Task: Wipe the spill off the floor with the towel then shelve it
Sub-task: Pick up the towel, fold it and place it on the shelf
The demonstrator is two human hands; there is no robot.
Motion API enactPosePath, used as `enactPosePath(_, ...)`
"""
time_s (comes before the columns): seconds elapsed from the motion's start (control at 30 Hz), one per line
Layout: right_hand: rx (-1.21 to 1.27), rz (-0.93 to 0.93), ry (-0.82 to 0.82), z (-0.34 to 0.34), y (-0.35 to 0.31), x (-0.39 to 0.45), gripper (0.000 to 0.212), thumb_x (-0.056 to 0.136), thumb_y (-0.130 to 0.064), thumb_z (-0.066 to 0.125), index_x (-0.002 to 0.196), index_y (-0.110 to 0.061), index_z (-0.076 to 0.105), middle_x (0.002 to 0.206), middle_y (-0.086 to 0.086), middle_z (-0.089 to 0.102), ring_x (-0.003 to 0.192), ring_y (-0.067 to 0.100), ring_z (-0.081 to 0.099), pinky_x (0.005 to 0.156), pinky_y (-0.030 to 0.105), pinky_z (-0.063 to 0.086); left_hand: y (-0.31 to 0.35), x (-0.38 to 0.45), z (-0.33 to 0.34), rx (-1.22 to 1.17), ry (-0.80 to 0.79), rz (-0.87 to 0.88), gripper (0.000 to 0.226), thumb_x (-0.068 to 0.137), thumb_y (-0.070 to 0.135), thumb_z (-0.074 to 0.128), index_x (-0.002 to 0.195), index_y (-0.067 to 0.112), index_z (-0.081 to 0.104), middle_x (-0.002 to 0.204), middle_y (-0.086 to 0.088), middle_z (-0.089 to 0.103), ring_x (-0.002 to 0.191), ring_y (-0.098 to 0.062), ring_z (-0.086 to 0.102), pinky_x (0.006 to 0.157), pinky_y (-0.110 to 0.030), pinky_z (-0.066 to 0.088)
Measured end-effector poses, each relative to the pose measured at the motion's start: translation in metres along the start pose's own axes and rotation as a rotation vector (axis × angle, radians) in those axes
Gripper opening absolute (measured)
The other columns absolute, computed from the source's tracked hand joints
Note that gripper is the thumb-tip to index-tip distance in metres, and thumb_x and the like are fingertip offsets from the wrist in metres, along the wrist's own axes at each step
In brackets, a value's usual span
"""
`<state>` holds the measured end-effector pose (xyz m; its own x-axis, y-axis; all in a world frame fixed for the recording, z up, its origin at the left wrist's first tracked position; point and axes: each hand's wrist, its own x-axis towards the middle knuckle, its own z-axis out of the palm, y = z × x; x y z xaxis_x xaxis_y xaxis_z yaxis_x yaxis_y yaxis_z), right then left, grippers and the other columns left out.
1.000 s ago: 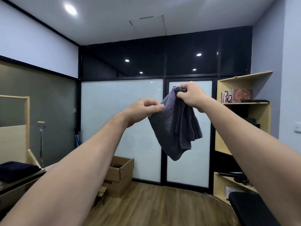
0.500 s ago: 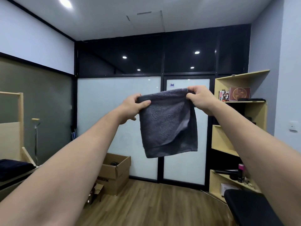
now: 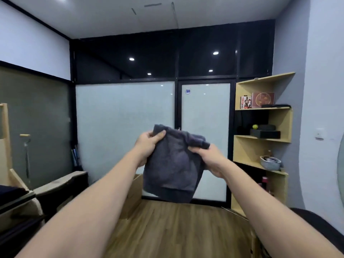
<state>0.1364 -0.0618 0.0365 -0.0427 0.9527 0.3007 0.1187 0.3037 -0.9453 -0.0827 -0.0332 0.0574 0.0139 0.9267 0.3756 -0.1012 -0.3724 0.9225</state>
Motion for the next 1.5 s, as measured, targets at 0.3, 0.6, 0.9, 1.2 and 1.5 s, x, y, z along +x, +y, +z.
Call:
enactPosePath(0.3, 0.095, -0.23, 0.036, -0.01, -0.116, 0.048, 0.036, 0.083, -0.046, 0.077, 0.107, -0.021, 0.068, 0.1, -0.004, 0.078, 0.09, 0.016, 0.075, 0.077, 0.035, 0.06, 0.093, 0.048, 0.0, -0.087, -0.041, 0.127, 0.057, 0.085, 0.059, 0.071, 0.125, 0.017, 0.067, 0.116, -0.004, 0.075, 0.108, -0.022, 0.071, 0.099, -0.042, 0.054)
enactPosePath(0.6, -0.249, -0.195, 0.125, 0.016, -0.05, 0.05, 0.013, 0.093, -0.011, 0.059, 0.079, -0.011, 0.06, 0.075, 0.002, 0.06, 0.072, 0.016, 0.056, 0.059, 0.025, 0.044, 0.019, 0.017, -0.022, 0.062, 0.128, 0.022, 0.035, 0.088, 0.036, 0.075, 0.108, 0.008, 0.069, 0.106, -0.014, 0.076, 0.097, -0.028, 0.073, 0.077, -0.038, 0.058)
enactPosePath(0.9, 0.145, -0.215, 0.183, 0.035, -0.092, 0.054, 0.038, 0.088, -0.042, 0.074, 0.107, -0.009, 0.07, 0.099, 0.009, 0.077, 0.087, 0.024, 0.075, 0.072, 0.037, 0.062, 0.05, 0.017, -0.042, 0.102, -0.103, -0.038, 0.059, 0.084, 0.068, 0.062, 0.121, 0.022, 0.066, 0.11, 0.002, 0.077, 0.099, -0.018, 0.073, 0.08, -0.037, 0.06)
enactPosePath(1.2, -0.004, 0.286, 0.142, 0.064, 0.024, 0.054, 0.039, 0.089, -0.038, 0.074, 0.11, -0.005, 0.066, 0.094, 0.01, 0.072, 0.081, 0.024, 0.07, 0.07, 0.033, 0.057, -0.049, 0.025, -0.069, 0.091, -0.075, -0.376, 0.051, 0.088, 0.058, 0.067, 0.117, 0.017, 0.07, 0.104, -0.002, 0.078, 0.097, -0.021, 0.074, 0.076, -0.035, 0.061)
enactPosePath(1.5, 0.111, 0.121, 0.108, 0.082, 0.001, 0.06, 0.028, 0.093, -0.024, 0.071, 0.113, -0.005, 0.069, 0.095, 0.009, 0.077, 0.083, 0.023, 0.072, 0.08, 0.037, 0.059, -0.042, 0.031, -0.1, -0.117, -0.146, -0.175, 0.031, 0.099, 0.031, 0.063, 0.125, 0.014, 0.064, 0.115, -0.008, 0.075, 0.095, -0.02, 0.074, 0.077, -0.035, 0.058)
